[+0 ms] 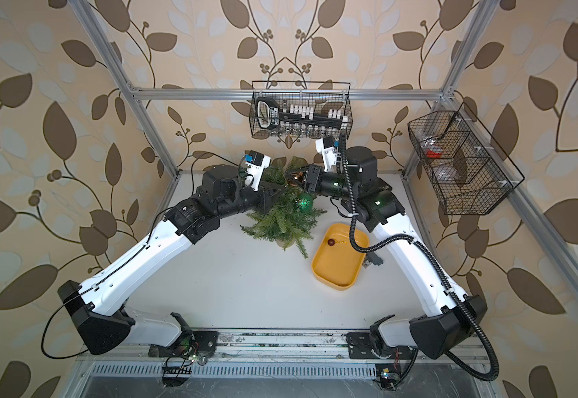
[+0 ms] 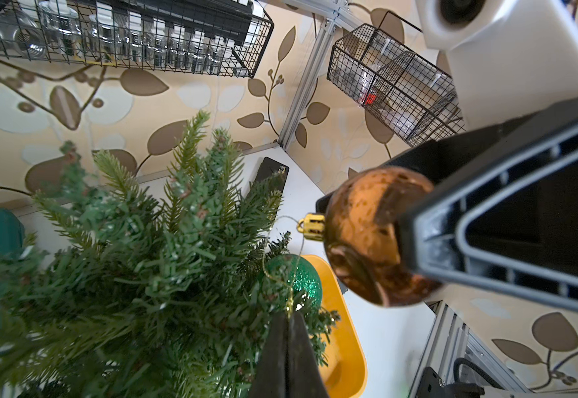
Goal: Decorate the small christmas tree with ornaments
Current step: Hang an ornament on the christmas tree.
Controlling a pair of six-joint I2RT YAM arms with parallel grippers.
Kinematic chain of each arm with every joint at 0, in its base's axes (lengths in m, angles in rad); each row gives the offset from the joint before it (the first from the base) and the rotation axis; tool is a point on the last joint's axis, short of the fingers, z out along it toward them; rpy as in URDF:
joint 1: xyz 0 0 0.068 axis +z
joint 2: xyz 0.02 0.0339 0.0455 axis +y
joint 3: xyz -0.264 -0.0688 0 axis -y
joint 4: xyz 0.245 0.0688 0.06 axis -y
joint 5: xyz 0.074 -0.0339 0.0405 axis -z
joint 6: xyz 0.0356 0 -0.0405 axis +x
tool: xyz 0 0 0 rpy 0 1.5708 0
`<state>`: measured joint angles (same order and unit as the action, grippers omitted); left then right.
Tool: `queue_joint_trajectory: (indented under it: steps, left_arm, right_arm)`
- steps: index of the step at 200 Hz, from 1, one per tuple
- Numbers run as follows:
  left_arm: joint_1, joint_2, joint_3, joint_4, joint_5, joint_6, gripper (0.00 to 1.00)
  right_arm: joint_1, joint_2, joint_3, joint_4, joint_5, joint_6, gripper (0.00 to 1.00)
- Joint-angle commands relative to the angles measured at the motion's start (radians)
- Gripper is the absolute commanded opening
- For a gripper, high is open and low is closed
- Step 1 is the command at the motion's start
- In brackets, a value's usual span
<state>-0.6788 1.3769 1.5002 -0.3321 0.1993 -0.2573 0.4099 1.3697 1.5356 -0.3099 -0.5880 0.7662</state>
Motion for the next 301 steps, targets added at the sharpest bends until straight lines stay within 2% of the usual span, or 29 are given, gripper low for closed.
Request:
queue_joint_trajectory:
  steps: [1, 201, 279, 301]
  left_arm:
    - [0.012, -0.047, 0.003, 0.014, -0.01, 0.013, 0.0]
    - [0.012, -0.015, 0.005, 0.0, -0.028, 0.012, 0.0]
    - [0.011, -0.019, 0.009, 0.0, -0.015, 0.005, 0.0]
    - [0.011, -0.024, 0.008, -0.002, -0.015, 0.006, 0.0]
  right_arm:
    - [-0.004, -0.018, -0.026, 0.019, -0.012, 0.007, 0.44]
    - [-0.056, -0.052, -0.138, 0.06, -0.029, 0.036, 0.44]
    - [-0.083, -0.061, -0.185, 0.073, -0.023, 0.044, 0.6]
    - [-0.089, -0.064, -0.198, 0.078, -0.018, 0.047, 0.61]
